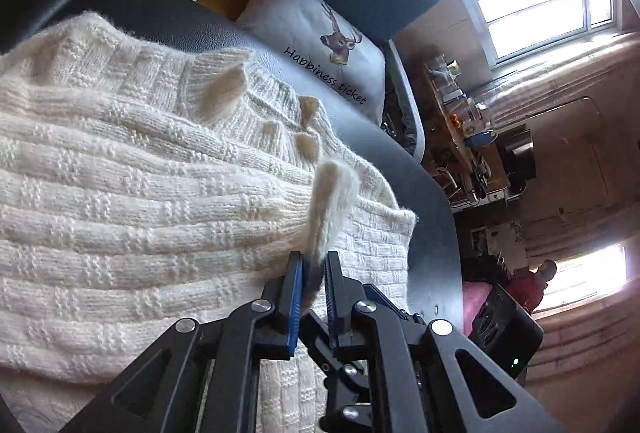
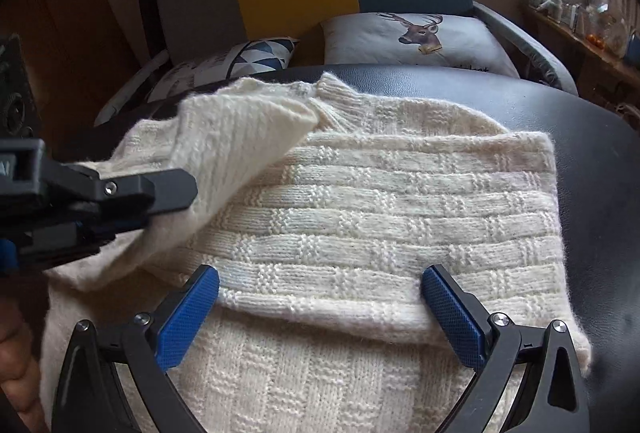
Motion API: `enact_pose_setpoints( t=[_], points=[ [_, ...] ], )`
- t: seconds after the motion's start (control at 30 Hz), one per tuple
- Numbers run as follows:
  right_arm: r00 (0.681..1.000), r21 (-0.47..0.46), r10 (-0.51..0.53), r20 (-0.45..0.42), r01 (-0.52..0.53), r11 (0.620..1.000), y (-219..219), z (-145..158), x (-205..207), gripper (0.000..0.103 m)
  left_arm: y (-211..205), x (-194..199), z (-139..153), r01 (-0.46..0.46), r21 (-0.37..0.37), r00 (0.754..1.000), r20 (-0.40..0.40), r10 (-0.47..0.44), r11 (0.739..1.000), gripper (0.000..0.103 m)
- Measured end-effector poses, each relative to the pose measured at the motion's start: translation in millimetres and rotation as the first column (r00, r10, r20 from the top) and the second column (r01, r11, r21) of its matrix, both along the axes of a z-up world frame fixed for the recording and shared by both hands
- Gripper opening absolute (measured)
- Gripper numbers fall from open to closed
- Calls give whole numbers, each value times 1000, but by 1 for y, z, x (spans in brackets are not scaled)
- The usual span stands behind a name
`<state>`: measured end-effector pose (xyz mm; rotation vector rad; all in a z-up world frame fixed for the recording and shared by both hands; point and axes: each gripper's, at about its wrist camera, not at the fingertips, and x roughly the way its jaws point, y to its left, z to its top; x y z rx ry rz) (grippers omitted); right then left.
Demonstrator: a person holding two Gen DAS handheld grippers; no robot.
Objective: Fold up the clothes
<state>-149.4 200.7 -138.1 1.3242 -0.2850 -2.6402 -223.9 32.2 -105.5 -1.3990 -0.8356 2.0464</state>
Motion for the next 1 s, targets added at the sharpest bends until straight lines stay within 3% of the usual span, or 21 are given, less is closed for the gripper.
enact_pose_setpoints(
  t=[0.1,0.17,0.2,0.23,0.3,0.33,0.43,0.5,0.57,0.63,0.77,0.87,0.93,1.0],
  points=[
    [1000,-267,-22,2,21,964,18,7,3,102,-22,14,15,-32,37,999,-26,33,999,14],
    [999,-450,-38,37,51,892,25,2,2,100,-39,21,17,-58,67,998,-5,58,996,14],
    [997,-536,-43,57,67,842,29,-1,1,91,-49,24,16,-75,87,997,2,75,993,14],
    [995,-589,-51,83,90,803,29,-7,0,86,-60,30,16,-96,96,995,9,96,991,14],
    [989,-652,-75,130,142,744,27,-18,0,64,-87,48,10,-142,108,990,20,141,984,14],
    [985,-668,-96,145,169,725,25,-24,2,59,-97,55,7,-162,119,987,24,160,980,14],
    [973,-714,-152,174,231,661,23,-33,2,60,-128,79,-9,-230,140,973,51,225,963,14],
    [972,-713,-175,154,232,662,17,-29,1,57,-145,93,-19,-275,162,961,60,268,948,14],
    [972,-682,-189,142,234,693,7,-25,-4,42,-161,110,-27,-326,198,945,68,319,924,14],
    [965,-590,-202,166,261,764,-7,-27,-13,7,-170,117,-38,-363,242,932,109,347,900,14],
    [969,-448,-202,140,244,860,-30,-7,-22,8,-184,126,-57,-418,325,908,186,376,848,21],
    [988,-424,-146,48,153,893,-51,40,-31,8,-172,123,-65,-380,367,924,187,333,849,21],
    [995,-415,-101,-11,87,906,-61,73,-44,8,-161,121,-65,-365,304,930,161,331,880,21],
    [996,-408,-55,-68,22,913,-75,108,-52,8,-154,116,-69,-367,277,929,162,333,888,21]
  ],
)
